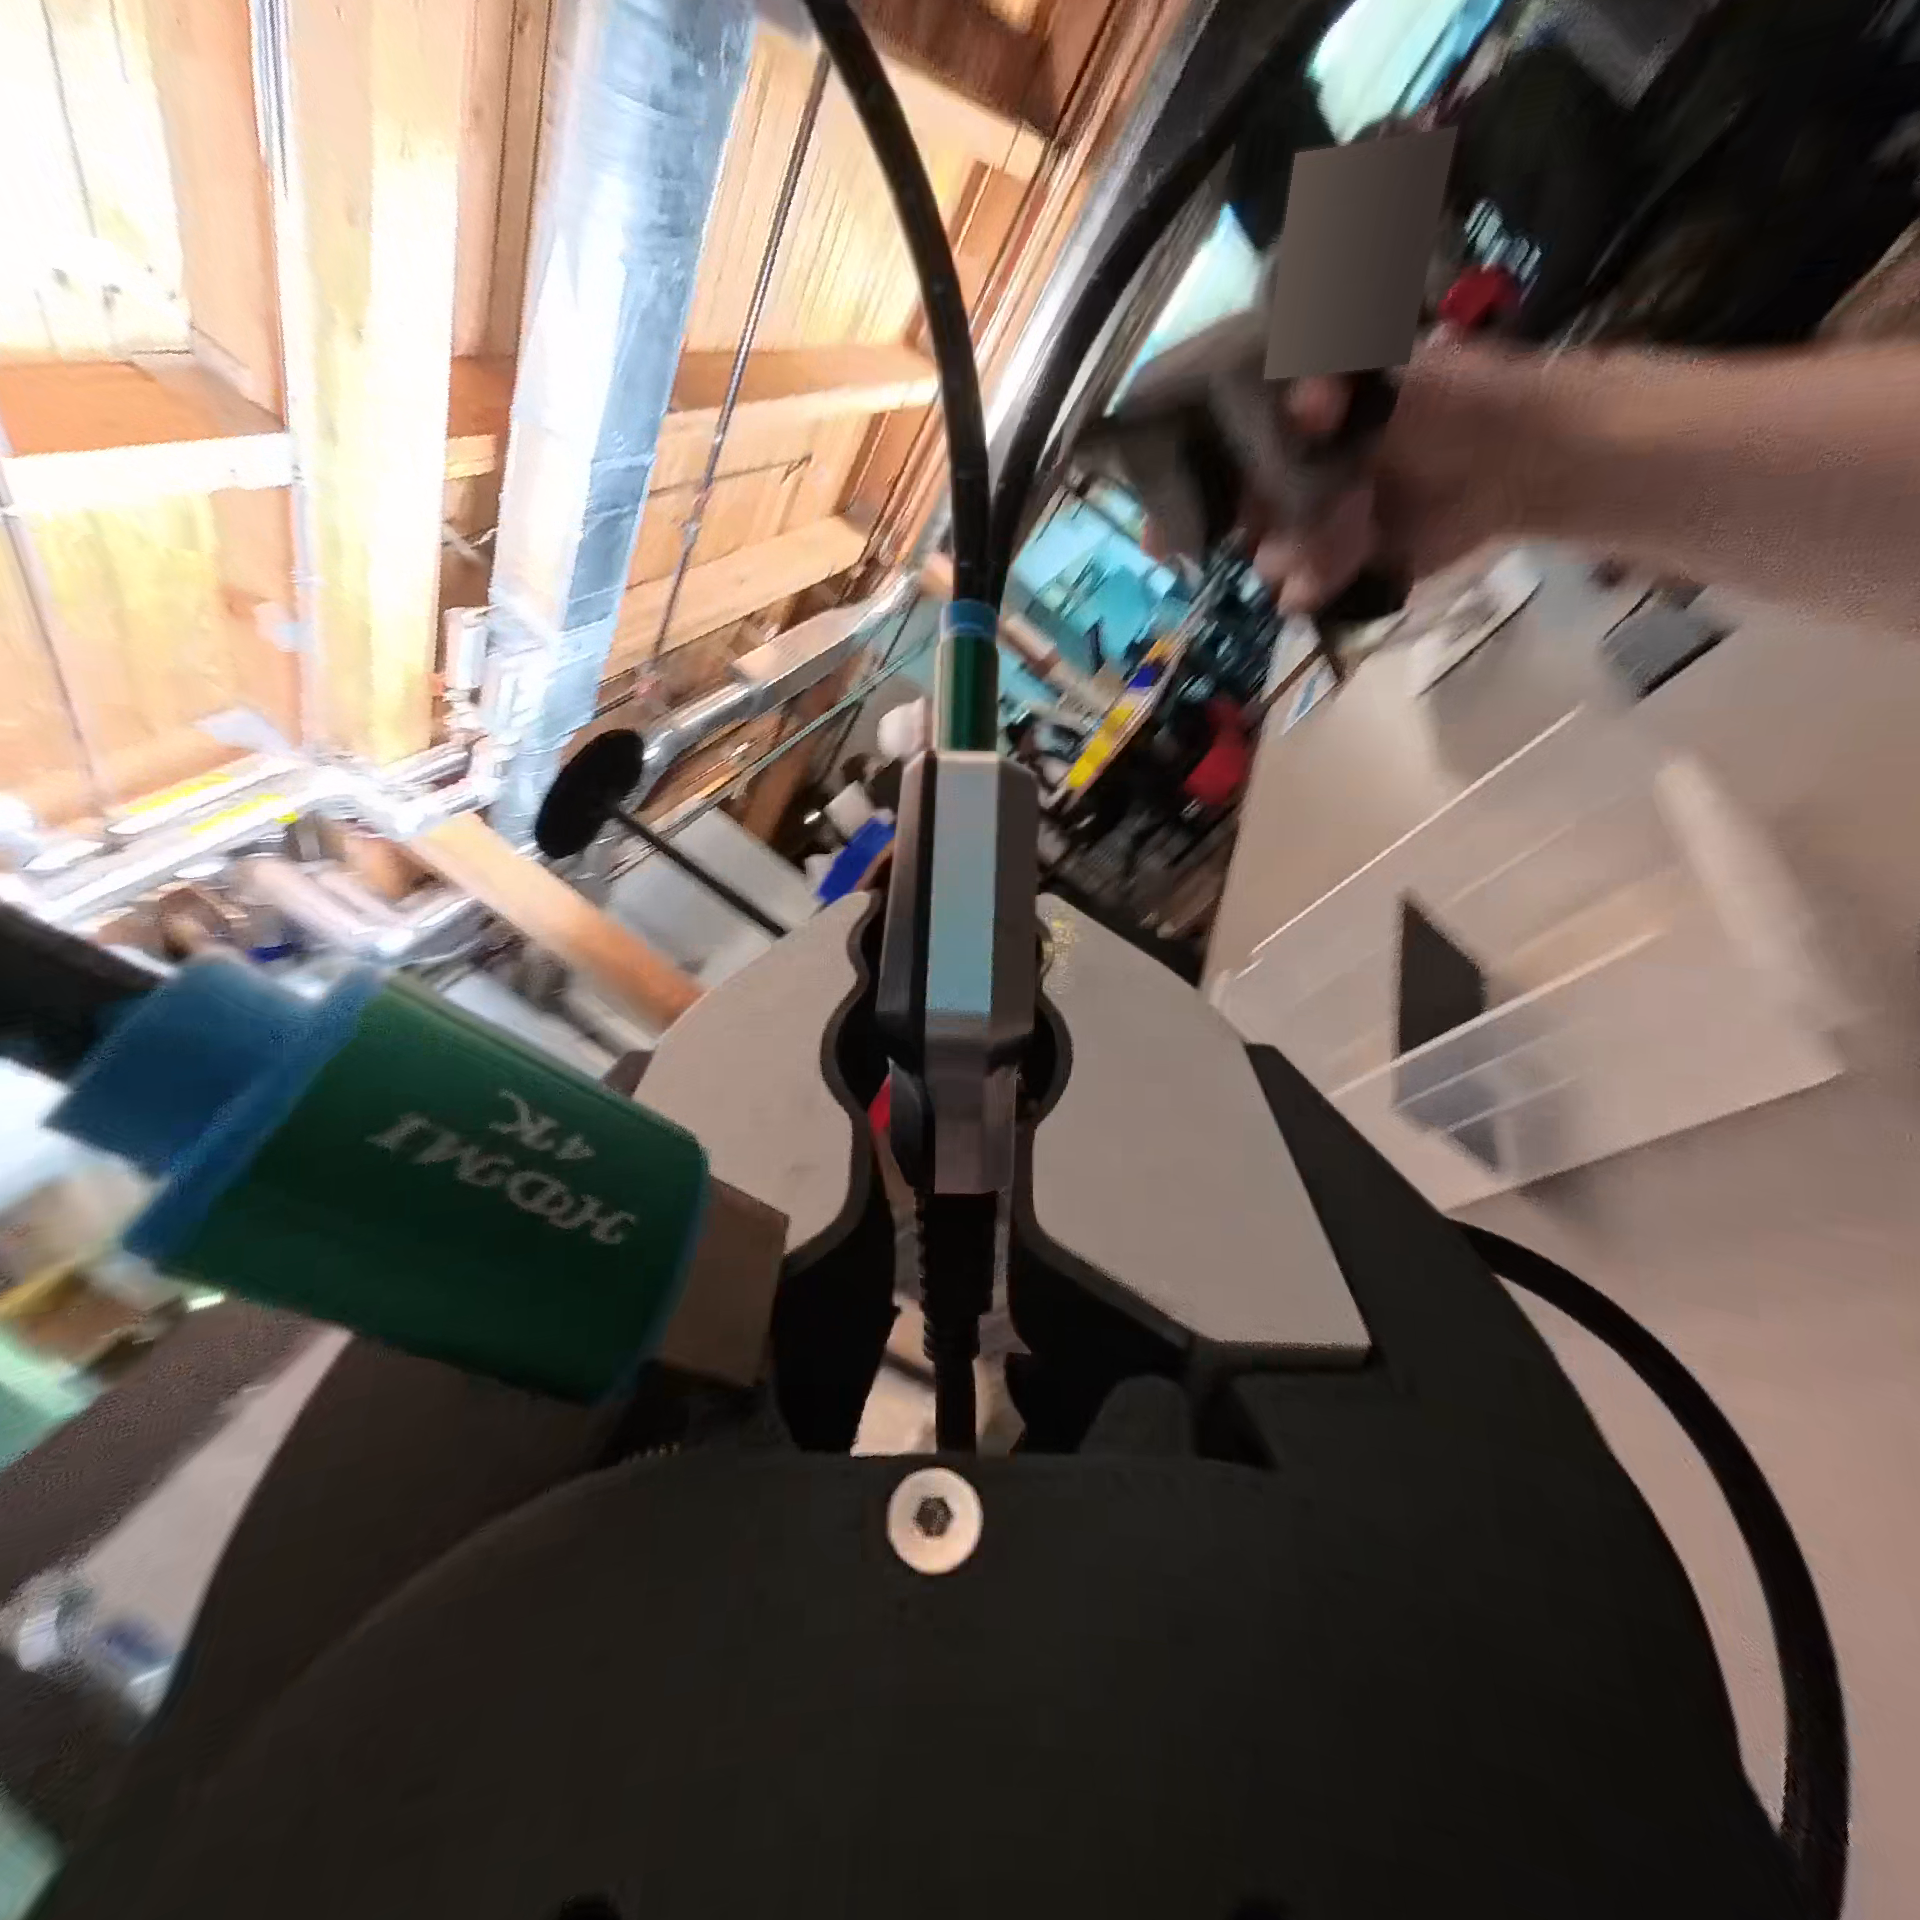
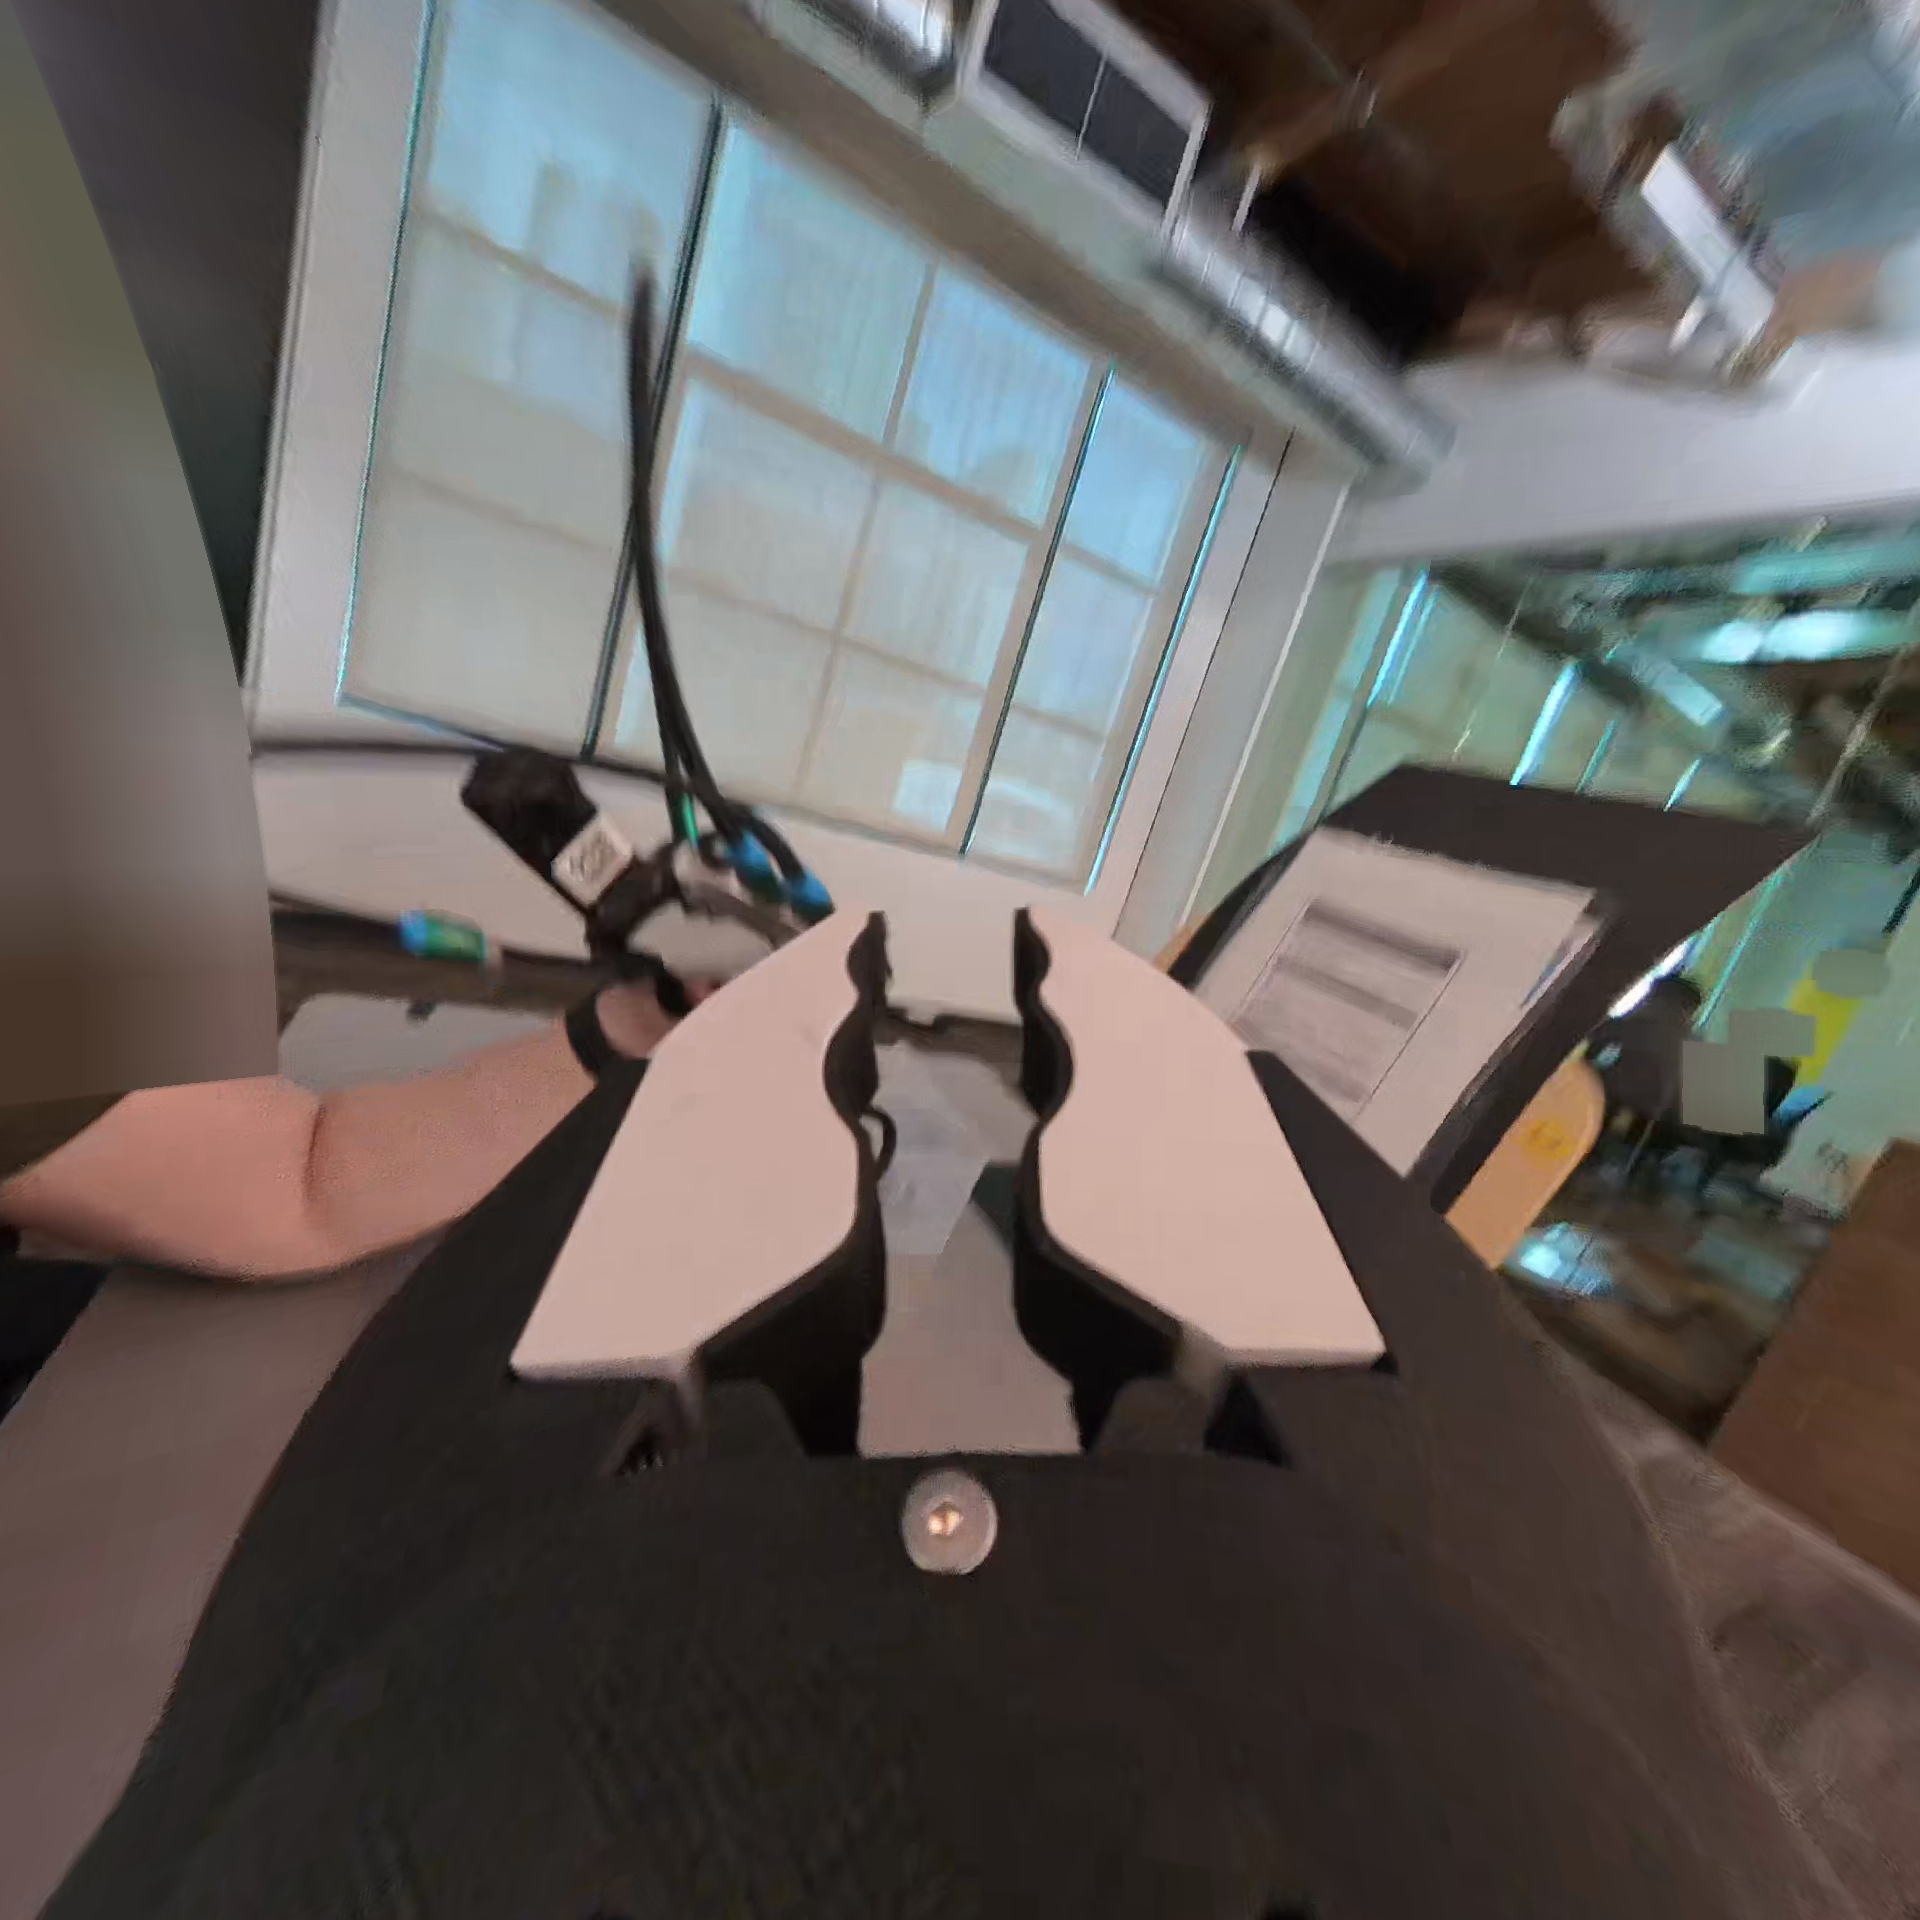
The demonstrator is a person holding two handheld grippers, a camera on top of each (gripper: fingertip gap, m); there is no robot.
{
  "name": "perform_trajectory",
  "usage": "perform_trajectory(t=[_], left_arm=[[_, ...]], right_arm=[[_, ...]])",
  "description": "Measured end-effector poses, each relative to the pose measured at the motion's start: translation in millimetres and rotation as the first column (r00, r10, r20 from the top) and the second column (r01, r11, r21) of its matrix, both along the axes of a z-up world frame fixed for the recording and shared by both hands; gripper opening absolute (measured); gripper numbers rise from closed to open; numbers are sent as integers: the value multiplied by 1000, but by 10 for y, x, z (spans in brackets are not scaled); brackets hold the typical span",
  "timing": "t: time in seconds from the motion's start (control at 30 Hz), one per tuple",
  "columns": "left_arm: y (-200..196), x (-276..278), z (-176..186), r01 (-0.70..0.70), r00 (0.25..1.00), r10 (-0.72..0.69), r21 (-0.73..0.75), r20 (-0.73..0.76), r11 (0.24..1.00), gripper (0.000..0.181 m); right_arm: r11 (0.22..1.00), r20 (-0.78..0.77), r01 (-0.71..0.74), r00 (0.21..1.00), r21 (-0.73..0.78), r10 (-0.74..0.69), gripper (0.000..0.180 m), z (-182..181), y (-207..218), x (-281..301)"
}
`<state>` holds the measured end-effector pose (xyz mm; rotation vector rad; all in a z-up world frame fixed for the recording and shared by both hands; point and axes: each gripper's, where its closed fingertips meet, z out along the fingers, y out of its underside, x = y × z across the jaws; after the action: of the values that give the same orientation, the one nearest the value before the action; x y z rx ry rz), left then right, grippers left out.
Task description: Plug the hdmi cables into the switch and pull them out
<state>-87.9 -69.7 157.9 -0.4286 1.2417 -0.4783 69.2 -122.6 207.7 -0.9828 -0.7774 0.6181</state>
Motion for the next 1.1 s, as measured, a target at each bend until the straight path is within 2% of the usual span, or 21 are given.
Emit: perform_trajectory(t=[0.1, 0.17, 0.27, 0.4, 0.47, 0.57, 0.67, 0.9, 0.93, 1.0, 1.07, 1.1], left_arm=[[-76, 54, -10, 126, 992, -125, -110, 10, 986, 20], [-90, 99, -39, 205, 978, -207, -203, 13, 957, 24], [-111, 171, -79, 310, 948, -318, -332, 32, 891, 25], [-169, 271, -145, 391, 905, -423, -458, 36, 798, 21], [-187, 279, -140, 425, 884, -464, -503, 53, 752, 21], [-175, 318, -165, 420, 882, -469, -530, 48, 736, 21], [-79, 308, -176, 356, 908, -419, -550, 13, 755, 25], [-32, 302, -216, 336, 914, -405, -542, -10, 770, 20], [-30, 329, -227, 332, 916, -402, -547, -10, 769, 20], [-21, 363, -245, 332, 911, -413, -580, -8, 744, 21], [58, 404, -209, 309, 925, -379, -631, 25, 712, 26], [112, 408, -191, 291, 938, -345, -637, 42, 713, 29]], right_arm=[[988, 140, -41, 988, -147, 61, 38, -471, 499, -412], [990, 194, -81, 975, -118, 103, 43, -628, 625, -784], [985, 221, -159, 961, -59, 169, 47, -700, 583, -1202], [975, 177, -223, 960, 4, 218, 27, -631, 479, -1367], [970, 218, -236, 945, -59, 244, 22, -709, 482, -1374], [971, 286, -216, 928, -106, 238, 21, -771, 498, -1334], [988, 331, -147, 931, -48, 154, 21, -743, 526, -1278], [988, 298, -124, 943, -89, 145, 23, -728, 555, -1178], [992, 310, -99, 943, -77, 118, 26, -742, 588, -1186], [990, 368, -97, 921, -98, 127, 22, -799, 576, -1173], [997, 399, -32, 915, -72, 59, 22, -745, 602, -1111], [1000, 406, 9, 914, -5, -6, 21, -683, 597, -1074]])
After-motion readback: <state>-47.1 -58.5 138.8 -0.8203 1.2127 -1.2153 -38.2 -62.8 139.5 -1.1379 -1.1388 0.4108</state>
